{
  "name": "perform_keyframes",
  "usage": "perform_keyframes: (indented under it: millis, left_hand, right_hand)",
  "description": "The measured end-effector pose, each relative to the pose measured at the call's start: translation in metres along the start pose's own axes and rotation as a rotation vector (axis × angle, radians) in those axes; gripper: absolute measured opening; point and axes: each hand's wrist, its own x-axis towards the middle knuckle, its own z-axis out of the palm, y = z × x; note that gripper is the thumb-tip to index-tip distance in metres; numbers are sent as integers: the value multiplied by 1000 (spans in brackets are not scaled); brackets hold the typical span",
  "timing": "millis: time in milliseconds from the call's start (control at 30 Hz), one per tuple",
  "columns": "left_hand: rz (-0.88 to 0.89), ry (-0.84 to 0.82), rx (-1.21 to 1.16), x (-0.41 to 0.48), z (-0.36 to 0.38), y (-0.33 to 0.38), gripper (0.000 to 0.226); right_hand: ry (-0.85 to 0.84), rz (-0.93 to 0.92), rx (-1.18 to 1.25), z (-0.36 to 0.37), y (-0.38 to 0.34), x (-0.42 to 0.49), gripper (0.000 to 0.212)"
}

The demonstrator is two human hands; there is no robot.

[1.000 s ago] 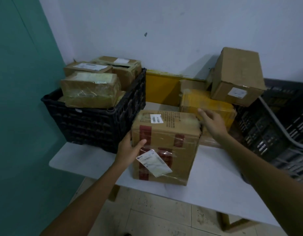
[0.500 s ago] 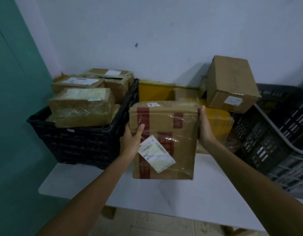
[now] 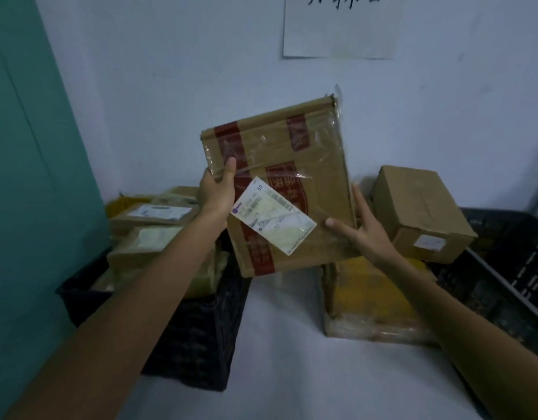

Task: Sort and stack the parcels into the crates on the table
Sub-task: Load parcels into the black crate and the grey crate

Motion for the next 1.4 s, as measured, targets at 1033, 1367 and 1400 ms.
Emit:
perform_keyframes:
  millis: [1033,1367,1400]
  left_hand:
    - [200,-249,427,107,-53,-60,104]
    - [221,-553,962,111,-35,-87,75]
    - [220,-551,986,110,-34,-86,74]
  right_hand:
    - [14,196,260,135,-40,266,52]
    - [-22,136,-48,173,1,281,48]
    - [30,153,-80,174,-3,281,48]
